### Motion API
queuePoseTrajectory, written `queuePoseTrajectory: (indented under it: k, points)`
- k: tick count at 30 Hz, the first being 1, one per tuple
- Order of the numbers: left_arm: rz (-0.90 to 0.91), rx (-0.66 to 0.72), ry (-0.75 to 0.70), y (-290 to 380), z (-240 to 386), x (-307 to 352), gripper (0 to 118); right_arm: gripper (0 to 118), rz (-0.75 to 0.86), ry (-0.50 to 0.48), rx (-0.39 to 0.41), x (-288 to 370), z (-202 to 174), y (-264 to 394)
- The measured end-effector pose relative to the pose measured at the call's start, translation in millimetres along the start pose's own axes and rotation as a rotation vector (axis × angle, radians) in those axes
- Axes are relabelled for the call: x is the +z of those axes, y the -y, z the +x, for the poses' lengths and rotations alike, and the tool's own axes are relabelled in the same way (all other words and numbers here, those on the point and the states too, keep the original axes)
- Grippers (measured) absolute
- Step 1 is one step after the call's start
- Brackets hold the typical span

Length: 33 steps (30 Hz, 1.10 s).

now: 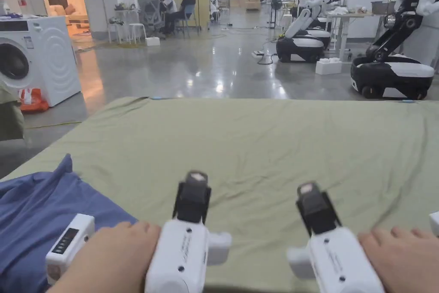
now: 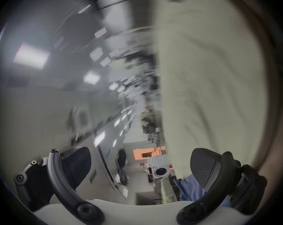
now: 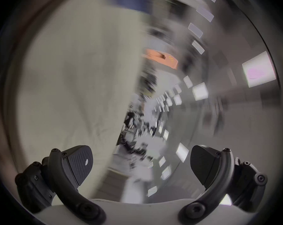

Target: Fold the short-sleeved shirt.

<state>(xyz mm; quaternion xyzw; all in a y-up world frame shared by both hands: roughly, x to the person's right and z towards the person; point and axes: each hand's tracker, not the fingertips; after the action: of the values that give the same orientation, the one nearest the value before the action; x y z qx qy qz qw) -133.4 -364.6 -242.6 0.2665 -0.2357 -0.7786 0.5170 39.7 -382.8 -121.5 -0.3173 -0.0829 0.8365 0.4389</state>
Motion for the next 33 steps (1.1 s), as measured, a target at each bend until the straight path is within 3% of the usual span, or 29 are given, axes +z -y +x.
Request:
queuePoseTrajectory:
  k: [1,2,4,5,7,10,12,13,14,15,16,18,20,24,33]
  points:
    - [-0.017,0.047,0.039,-0.4,6.0,1.5,118,118,0.028,-0.06,-0.008,1.3,-5.8,-6.1]
    - [-0.01,0.101,0.056,-3.2,6.2,3.1,118,118,0.039,-0.126,-0.087,-1.7,-15.9,-8.1]
    - [-0.037,0.357,-0.03,-2.5,-13.5,4.3,118,118,0.011,-0.158,-0.37,-5.5,-3.2,-3.1]
    - [-0.068,0.589,-0.047,1.9,-47.3,12.8,118,118,-0.026,-0.12,-0.581,-8.7,9.7,5.7]
    - [-0.062,1.226,-0.055,33.1,-104.8,30.1,118,118,-0.091,-0.003,-1.074,-4.6,38.9,36.0]
    - [0.134,2.029,-0.228,98.0,-113.9,47.5,118,118,0.018,0.226,-1.983,36.5,66.1,92.8]
    - [0.165,2.339,-0.284,108.6,-96.2,51.4,118,118,0.222,0.21,-2.498,50.3,49.8,115.3]
    - [0.167,2.42,-0.258,107.0,-83.2,50.8,118,118,0.252,0.17,-2.623,49.8,42.1,118.7]
    - [0.127,2.402,-0.229,104.3,-75.8,45.3,118,118,0.203,0.093,-2.644,34.3,32.6,116.9]
    - [0.068,2.314,-0.191,100.2,-72.6,37.3,118,118,0.124,0.05,-2.608,31.2,30.9,117.3]
    - [0.012,2.215,-0.146,96.7,-71.8,31.1,118,118,0.051,0.056,-2.519,30.3,30.8,116.3]
    - [-0.018,2.021,-0.093,81.8,-67.3,26.3,118,118,0.052,0.105,-2.348,30.3,32.2,110.4]
    - [-0.003,1.988,-0.112,79.9,-63.5,26.7,118,118,0.022,0.131,-2.277,32.4,33.8,112.6]
    - [-0.011,2.018,-0.089,78.2,-69.9,27.1,118,118,-0.043,0.071,-2.294,27.3,36.1,116.1]
    - [-0.036,1.94,-0.124,74.3,-76.7,33.8,118,118,-0.045,0.062,-2.321,27.9,34.1,120.4]
